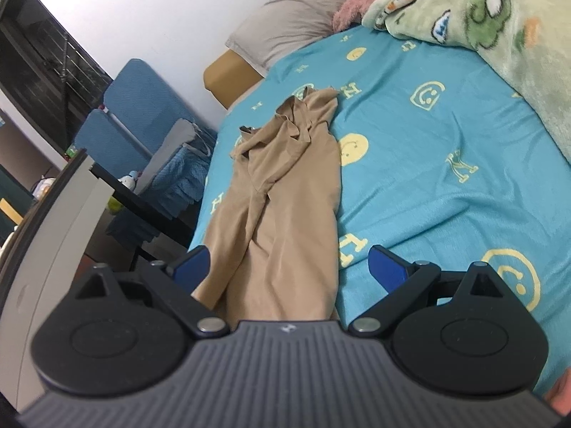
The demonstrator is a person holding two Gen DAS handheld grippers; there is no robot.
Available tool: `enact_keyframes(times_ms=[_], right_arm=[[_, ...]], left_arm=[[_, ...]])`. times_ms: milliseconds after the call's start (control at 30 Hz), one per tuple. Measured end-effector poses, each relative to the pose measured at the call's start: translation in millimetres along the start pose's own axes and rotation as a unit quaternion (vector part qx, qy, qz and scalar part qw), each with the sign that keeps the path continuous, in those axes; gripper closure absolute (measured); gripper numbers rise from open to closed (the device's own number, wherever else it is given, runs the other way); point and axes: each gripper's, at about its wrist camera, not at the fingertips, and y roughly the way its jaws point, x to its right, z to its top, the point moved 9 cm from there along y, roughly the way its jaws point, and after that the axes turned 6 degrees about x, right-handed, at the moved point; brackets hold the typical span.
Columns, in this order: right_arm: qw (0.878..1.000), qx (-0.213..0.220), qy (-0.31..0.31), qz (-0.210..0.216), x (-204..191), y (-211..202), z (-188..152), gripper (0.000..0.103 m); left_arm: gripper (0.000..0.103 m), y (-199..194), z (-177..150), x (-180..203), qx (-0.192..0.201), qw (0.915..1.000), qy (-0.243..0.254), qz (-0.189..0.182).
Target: Fold clothes
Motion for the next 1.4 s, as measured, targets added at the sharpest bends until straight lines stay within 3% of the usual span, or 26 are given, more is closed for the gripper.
enact_keyframes(times_ms=[67, 167, 233, 267, 333, 367, 433, 500, 667, 767, 967, 1067, 1267, 1300, 1367, 1400], right_arm=[[1.0, -0.012, 0.015, 0.002, 4, 2, -5, 0.006], [0.998, -0.041, 0.05, 0.015, 12, 7, -17, 0.006], [0.994, -0.067, 0.082, 0.026, 18, 11, -29, 0.007], [0.992, -0.081, 0.092, 0.027, 20, 14, -37, 0.007], [0.988, -0.111, 0.103, 0.025, 22, 19, -52, 0.007], [0.987, -0.124, 0.103, 0.024, 21, 22, -59, 0.007], [0.984, -0.149, 0.1, 0.014, 23, 27, -74, 0.028], [0.982, -0.169, 0.088, -0.009, 27, 31, -87, 0.027], [0.978, -0.194, 0.054, -0.047, 30, 38, -105, 0.027], [0.975, -0.211, 0.039, -0.051, 29, 43, -116, 0.028], [0.97, -0.233, 0.057, -0.027, 22, 38, -125, 0.028], [0.97, -0.233, 0.039, -0.047, 21, 36, -128, 0.029], [0.966, -0.243, -0.055, -0.076, 6, 32, -143, 0.027], [0.962, -0.25, -0.076, -0.077, 2, 32, -147, 0.024], [0.954, -0.262, -0.118, -0.083, -6, 33, -155, 0.024], [0.95, -0.268, -0.138, -0.085, -8, 33, -158, 0.025]], left_arm=[[0.094, 12, -9, 9, -0.036, 0.998, -0.017, -0.049], [0.077, 20, -16, -4, -0.054, 0.9903, -0.085, -0.096], [0.049, 22, -19, -32, -0.047, 0.9825, -0.153, -0.094], [0.045, 25, -22, -47, -0.045, 0.9764, -0.191, -0.091], [0.037, 35, -33, -83, -0.044, 0.9559, -0.281, -0.072], [0.036, 39, -42, -101, -0.052, 0.9414, -0.327, -0.064], [0.036, 50, -56, -127, -0.063, 0.916, -0.393, -0.049], [0.036, 62, -68, -145, -0.072, 0.896, -0.437, -0.036], [0.031, 80, -83, -141, -0.121, 0.8983, -0.422, -0.017], [0.028, 88, -81, -128, -0.131, 0.9028, -0.408, -0.032], [0.029, 82, -88, -128, -0.133, 0.8872, -0.438, -0.056], [0.031, 78, -90, -126, -0.136, 0.8825, -0.445, -0.068], [0.031, 77, -94, -116, -0.155, 0.8922, -0.418, -0.073], [0.037, 78, -94, -115, -0.16, 0.8959, -0.409, -0.069], [0.06, 80, -95, -119, -0.169, 0.901, -0.397, -0.047], [0.077, 80, -95, -122, -0.171, 0.9021, -0.395, -0.035]])
